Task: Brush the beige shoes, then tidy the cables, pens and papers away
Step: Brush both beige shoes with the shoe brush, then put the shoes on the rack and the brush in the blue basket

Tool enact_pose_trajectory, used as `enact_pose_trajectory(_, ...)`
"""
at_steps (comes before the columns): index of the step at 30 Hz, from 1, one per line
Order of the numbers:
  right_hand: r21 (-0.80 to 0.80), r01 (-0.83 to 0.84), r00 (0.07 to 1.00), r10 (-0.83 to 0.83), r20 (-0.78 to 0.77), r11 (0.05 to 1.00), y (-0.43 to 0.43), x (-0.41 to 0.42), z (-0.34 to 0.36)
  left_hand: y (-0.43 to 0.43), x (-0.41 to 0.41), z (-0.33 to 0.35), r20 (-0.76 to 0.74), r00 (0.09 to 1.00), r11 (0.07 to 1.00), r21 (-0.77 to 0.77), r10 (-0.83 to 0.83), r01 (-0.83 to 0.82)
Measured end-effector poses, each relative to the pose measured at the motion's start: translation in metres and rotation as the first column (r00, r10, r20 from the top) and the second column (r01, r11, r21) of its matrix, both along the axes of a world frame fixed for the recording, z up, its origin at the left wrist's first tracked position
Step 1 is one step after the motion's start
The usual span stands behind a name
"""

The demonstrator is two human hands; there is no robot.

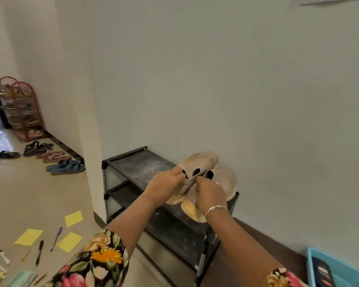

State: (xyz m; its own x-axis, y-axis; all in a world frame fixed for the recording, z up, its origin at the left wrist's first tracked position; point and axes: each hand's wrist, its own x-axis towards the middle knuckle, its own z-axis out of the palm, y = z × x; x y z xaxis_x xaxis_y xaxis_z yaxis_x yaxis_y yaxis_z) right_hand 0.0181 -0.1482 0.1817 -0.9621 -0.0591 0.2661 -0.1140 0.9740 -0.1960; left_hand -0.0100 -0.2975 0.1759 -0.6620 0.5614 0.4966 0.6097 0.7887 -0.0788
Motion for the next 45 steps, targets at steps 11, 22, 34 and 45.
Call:
enact_pose_trajectory(11,0.073,-0.077,0.989,0.067,0.128,0.994,-0.012,-0.03,-0.052,-0.003,-0.03,-0.059,0.256,0.945,0.976,-0.129,0.205,-0.177)
enact_pose_trajectory(22,-0.028,0.002,0.998,0.0,0.056,1.0,0.048,0.045,-0.052,0.044,0.047,-0.071,0.128,0.919,0.919,0.091,0.372,-0.384)
enact_pose_trajectory(34,-0.117,0.233,0.965,-0.214,0.154,0.965,0.158,0.236,-0.095,0.189,0.214,-0.077,0.389,0.903,0.981,-0.011,0.181,-0.192)
enact_pose_trajectory(45,-0.047,0.47,0.811,-0.41,0.416,0.882,0.299,0.271,-0.159,0.3,0.212,-0.129,0.553,0.833,0.998,-0.05,0.006,0.027)
